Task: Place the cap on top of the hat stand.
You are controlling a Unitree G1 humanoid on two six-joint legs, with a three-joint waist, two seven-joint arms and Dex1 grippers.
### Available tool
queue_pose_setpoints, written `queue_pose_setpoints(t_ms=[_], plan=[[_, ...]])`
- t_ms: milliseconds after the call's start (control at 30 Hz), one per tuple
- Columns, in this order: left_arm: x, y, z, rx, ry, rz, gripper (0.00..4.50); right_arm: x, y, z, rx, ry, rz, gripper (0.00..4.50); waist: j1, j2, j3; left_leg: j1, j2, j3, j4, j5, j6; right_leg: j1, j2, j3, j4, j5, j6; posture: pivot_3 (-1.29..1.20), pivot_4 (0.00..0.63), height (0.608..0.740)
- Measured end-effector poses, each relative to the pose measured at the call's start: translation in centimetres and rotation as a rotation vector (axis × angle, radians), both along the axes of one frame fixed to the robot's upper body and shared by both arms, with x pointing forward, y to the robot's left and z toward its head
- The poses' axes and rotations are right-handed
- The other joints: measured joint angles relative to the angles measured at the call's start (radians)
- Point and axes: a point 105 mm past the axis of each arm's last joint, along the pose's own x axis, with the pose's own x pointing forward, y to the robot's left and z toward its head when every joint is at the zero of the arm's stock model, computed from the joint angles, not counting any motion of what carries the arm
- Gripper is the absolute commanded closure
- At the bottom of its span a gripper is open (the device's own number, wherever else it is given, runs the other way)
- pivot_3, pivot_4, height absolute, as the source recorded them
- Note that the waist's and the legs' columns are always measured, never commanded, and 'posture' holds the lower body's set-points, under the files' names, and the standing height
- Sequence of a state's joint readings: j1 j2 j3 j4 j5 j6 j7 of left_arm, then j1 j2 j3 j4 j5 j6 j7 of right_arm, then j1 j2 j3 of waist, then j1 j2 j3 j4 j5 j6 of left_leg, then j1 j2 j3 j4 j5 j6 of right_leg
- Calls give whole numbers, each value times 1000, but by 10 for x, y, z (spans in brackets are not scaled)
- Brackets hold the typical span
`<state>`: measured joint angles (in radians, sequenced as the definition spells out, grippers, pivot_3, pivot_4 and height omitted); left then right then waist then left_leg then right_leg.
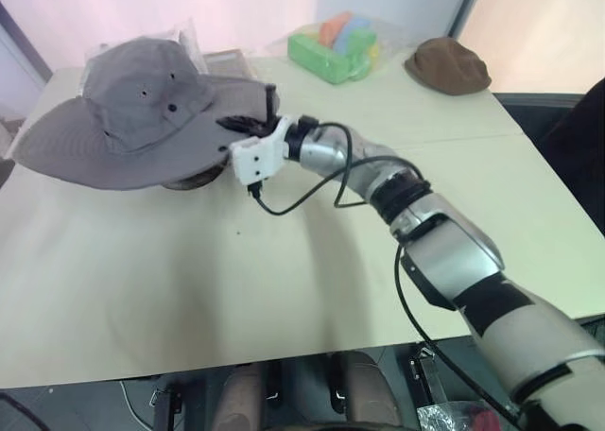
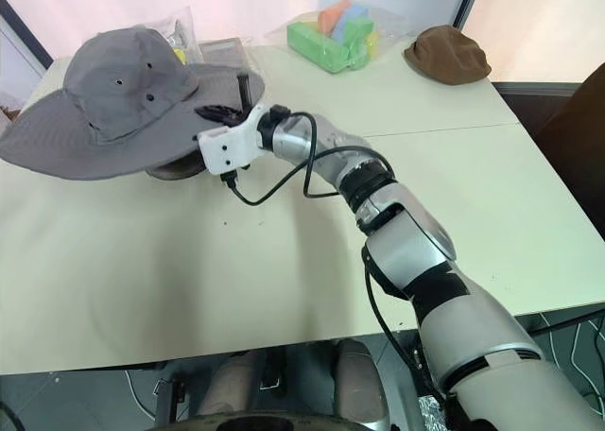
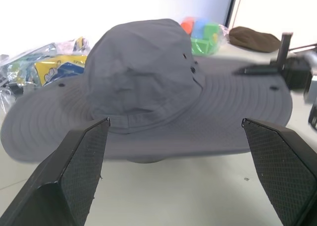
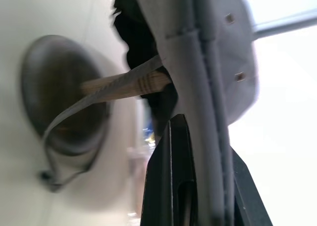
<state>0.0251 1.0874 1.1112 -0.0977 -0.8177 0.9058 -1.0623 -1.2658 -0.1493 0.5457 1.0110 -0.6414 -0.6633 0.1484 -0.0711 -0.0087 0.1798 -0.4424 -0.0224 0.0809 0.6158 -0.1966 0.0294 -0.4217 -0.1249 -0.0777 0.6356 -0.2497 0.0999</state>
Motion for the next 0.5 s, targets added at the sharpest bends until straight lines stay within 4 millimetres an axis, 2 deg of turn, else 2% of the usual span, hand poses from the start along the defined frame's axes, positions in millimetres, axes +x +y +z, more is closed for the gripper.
queue_pose_setpoints(t_ms=[167,367,500], plan=[[0,-1,5,24,3,-5,0,-1,0,-22,-3,-37,-25,4484,0,0,0,0,0,0,0,-1,-2,-1,0,0,0,0,0,0,150,734],[-2,2,-1,48,38,-3,0,0,-1,-22,-21,-155,-43,4484,1,0,0,0,0,0,0,-1,-3,-1,0,0,0,0,-1,0,150,734],[-1,2,-3,67,42,0,0,2,-4,-14,-47,-196,-42,3200,1,0,0,0,0,0,0,-1,-3,0,1,0,0,0,-1,0,150,734]])
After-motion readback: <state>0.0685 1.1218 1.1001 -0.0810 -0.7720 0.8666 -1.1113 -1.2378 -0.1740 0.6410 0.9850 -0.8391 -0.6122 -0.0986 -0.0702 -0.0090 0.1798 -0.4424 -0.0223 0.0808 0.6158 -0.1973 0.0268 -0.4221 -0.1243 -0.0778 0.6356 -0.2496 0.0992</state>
